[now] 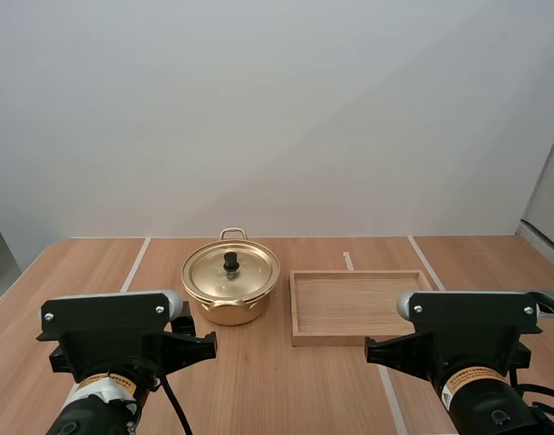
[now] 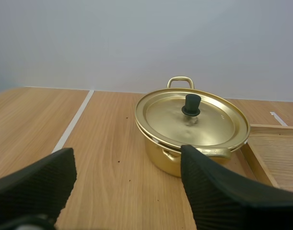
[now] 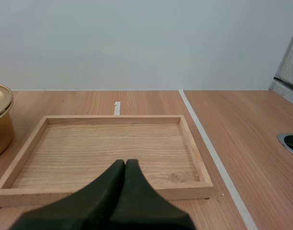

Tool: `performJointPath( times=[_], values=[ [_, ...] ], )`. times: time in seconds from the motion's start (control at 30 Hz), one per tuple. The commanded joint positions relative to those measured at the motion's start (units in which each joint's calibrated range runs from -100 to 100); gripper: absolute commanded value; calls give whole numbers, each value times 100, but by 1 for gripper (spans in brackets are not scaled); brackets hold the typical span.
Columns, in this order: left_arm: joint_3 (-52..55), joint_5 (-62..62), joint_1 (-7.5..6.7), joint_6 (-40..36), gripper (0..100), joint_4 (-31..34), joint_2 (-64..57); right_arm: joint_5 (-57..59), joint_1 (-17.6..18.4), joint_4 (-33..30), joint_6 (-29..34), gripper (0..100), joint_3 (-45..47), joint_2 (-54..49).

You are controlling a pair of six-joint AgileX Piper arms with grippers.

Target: Open the pot, put the pineapple inside, and close it

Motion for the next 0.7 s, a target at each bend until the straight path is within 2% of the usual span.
performJointPath(
  times=[0.0,0.13,0.17,0.33,0.43,0.67],
  values=[
    [9,-152,8,-63,100,33,-30,-28,7,59,-20,0,2,-34],
    [9,-152,8,-63,100,33,-30,-28,7,59,-20,0,2,-34],
    [9,-152,8,-63,97,33,-30,-28,7,59,-20,0,2,-34],
    [9,-152,8,-34,60,33,-30,-28,7,59,-20,0,2,-34],
    [9,-152,8,-63,44,33,-30,-28,7,59,-20,0,2,-34],
    [9,-152,8,-20,42,62,-30,-28,-9,59,-20,0,2,-34]
  ],
)
